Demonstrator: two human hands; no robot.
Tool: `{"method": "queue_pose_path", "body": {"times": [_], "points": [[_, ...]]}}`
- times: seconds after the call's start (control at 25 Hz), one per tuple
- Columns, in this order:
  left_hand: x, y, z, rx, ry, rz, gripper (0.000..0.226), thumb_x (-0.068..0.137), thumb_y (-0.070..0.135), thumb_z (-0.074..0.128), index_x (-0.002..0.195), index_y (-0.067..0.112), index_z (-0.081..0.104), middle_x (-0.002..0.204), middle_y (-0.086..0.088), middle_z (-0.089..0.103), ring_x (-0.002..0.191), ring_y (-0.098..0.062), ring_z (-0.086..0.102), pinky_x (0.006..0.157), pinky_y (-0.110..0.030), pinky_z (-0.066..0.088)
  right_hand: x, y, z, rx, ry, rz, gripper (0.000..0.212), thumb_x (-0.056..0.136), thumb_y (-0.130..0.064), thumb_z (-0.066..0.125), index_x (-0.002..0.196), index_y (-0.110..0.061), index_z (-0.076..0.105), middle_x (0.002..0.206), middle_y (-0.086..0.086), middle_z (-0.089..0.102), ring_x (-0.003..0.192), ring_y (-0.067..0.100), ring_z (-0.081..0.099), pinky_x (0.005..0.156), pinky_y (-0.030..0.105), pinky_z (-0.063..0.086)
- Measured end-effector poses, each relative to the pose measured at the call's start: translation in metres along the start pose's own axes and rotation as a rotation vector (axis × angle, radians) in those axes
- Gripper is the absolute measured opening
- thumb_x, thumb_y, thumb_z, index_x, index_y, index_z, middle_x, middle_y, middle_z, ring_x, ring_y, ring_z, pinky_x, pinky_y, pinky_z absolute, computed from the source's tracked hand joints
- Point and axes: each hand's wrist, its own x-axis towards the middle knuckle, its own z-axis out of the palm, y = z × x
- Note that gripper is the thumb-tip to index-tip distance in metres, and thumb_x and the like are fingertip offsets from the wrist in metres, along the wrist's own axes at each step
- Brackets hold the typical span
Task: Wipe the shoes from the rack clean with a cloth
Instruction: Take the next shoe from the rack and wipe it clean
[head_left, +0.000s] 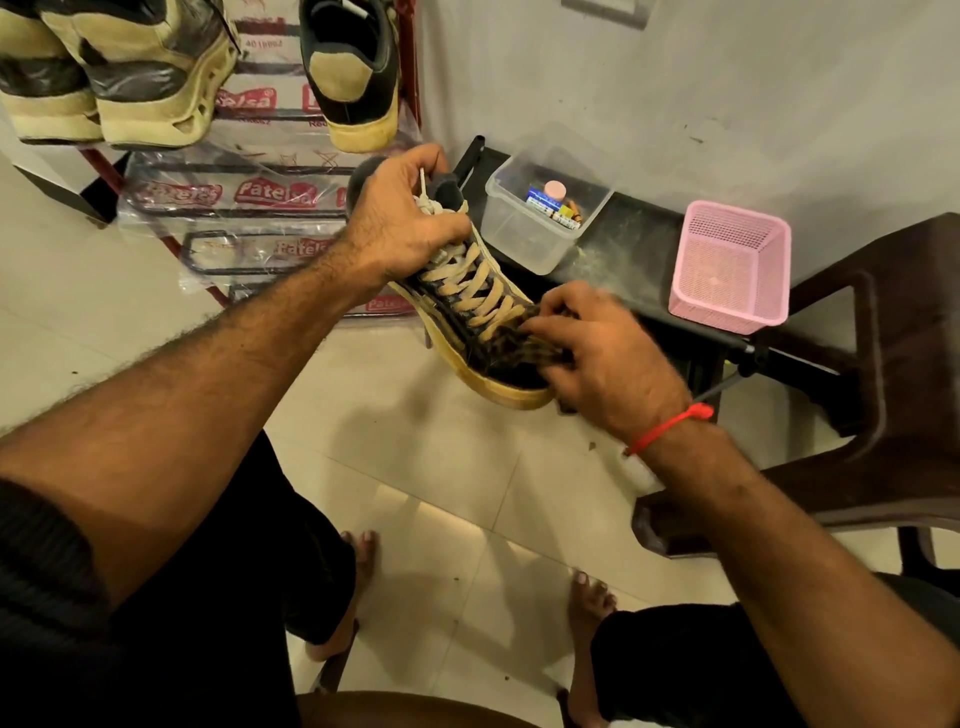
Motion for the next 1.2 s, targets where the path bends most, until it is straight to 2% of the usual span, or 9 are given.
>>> {"method": "queue_pose_path", "body": {"times": [0.08,0.2,0.32,0.48,0.6,0.76,0.92,1.04,1.2], "points": [[0.0,-0.001,-0.001,-0.001,0.034,0.011,0.026,0.069,0.017,0.075,0.08,0.021,0.052,0.078,0.001,0.062,0.074,-0.017,0.064,0.076,-0.048,0.06,0.001,0.003,-0.002,0.012,-0.004,0.095,0.033,0.086,-0.02,0.069,0.118,-0.011,0.071,0.118,0.01,0.057,0.11,0.031,0.051,0.095,0.05,0.048],[-0.001,-0.003,0.001,0.034,0.027,0.021,0.026,0.07,0.016,0.076,0.079,0.022,0.052,0.079,-0.002,0.064,0.075,-0.022,0.066,0.074,-0.046,0.061,-0.004,-0.01,0.007,-0.013,-0.064,-0.03,0.034,0.083,-0.019,0.072,0.117,-0.011,0.071,0.117,0.011,0.058,0.104,0.031,0.051,0.09,0.045,0.047],[0.0,-0.002,0.004,0.008,0.043,0.046,0.031,0.071,0.015,0.076,0.074,0.027,0.047,0.075,0.004,0.059,0.071,-0.012,0.06,0.073,-0.046,0.06,0.002,-0.004,0.001,-0.035,0.001,0.124,0.033,0.085,-0.02,0.071,0.118,-0.012,0.071,0.117,0.011,0.058,0.107,0.031,0.051,0.093,0.051,0.047],[0.001,-0.004,0.004,0.024,0.087,0.061,0.031,0.068,0.018,0.075,0.07,0.029,0.046,0.071,0.007,0.057,0.067,-0.009,0.056,0.071,-0.046,0.059,-0.002,-0.011,0.004,-0.105,-0.038,-0.03,0.032,0.082,-0.022,0.069,0.113,-0.012,0.073,0.112,0.012,0.06,0.098,0.033,0.053,0.085,0.045,0.048],[0.001,-0.004,0.006,0.02,0.104,0.063,0.03,0.069,0.02,0.074,0.072,0.029,0.045,0.073,0.007,0.058,0.07,-0.014,0.06,0.072,-0.044,0.06,0.004,-0.001,-0.004,-0.138,0.024,0.135,0.029,0.085,-0.02,0.066,0.112,-0.012,0.073,0.111,0.013,0.059,0.1,0.036,0.053,0.087,0.052,0.048],[0.001,-0.007,0.006,0.035,0.093,0.08,0.026,0.067,0.023,0.072,0.071,0.027,0.046,0.073,0.003,0.058,0.07,-0.013,0.057,0.071,-0.049,0.058,-0.001,-0.013,0.005,-0.133,-0.094,-0.163,0.041,0.078,-0.035,0.047,0.101,-0.015,0.075,0.103,0.011,0.062,0.085,0.033,0.054,0.071,0.04,0.047],[0.003,-0.008,0.004,0.013,0.101,0.055,0.026,0.065,0.023,0.072,0.07,0.027,0.047,0.076,-0.005,0.061,0.071,-0.015,0.058,0.07,-0.046,0.058,0.004,0.007,-0.002,-0.114,0.048,0.049,0.038,0.08,-0.032,0.051,0.103,-0.014,0.076,0.102,0.012,0.06,0.087,0.036,0.053,0.077,0.048,0.05],[-0.001,-0.006,0.008,0.024,0.052,0.057,0.029,0.065,0.02,0.073,0.068,0.028,0.045,0.07,0.006,0.058,0.066,-0.008,0.055,0.062,-0.034,0.052,-0.005,-0.014,0.006,-0.145,-0.071,-0.178,0.042,0.079,-0.035,0.048,0.106,-0.018,0.075,0.106,0.01,0.062,0.085,0.032,0.053,0.07,0.039,0.046],[-0.002,-0.004,0.006,-0.035,0.091,-0.004,0.027,0.062,0.024,0.073,0.072,0.025,0.048,0.081,-0.011,0.066,0.08,-0.028,0.068,0.074,-0.046,0.06,0.009,0.027,-0.006,-0.088,0.06,0.097,0.037,0.075,-0.024,0.059,0.106,-0.015,0.076,0.104,0.012,0.06,0.092,0.039,0.054,0.08,0.053,0.05]]}}
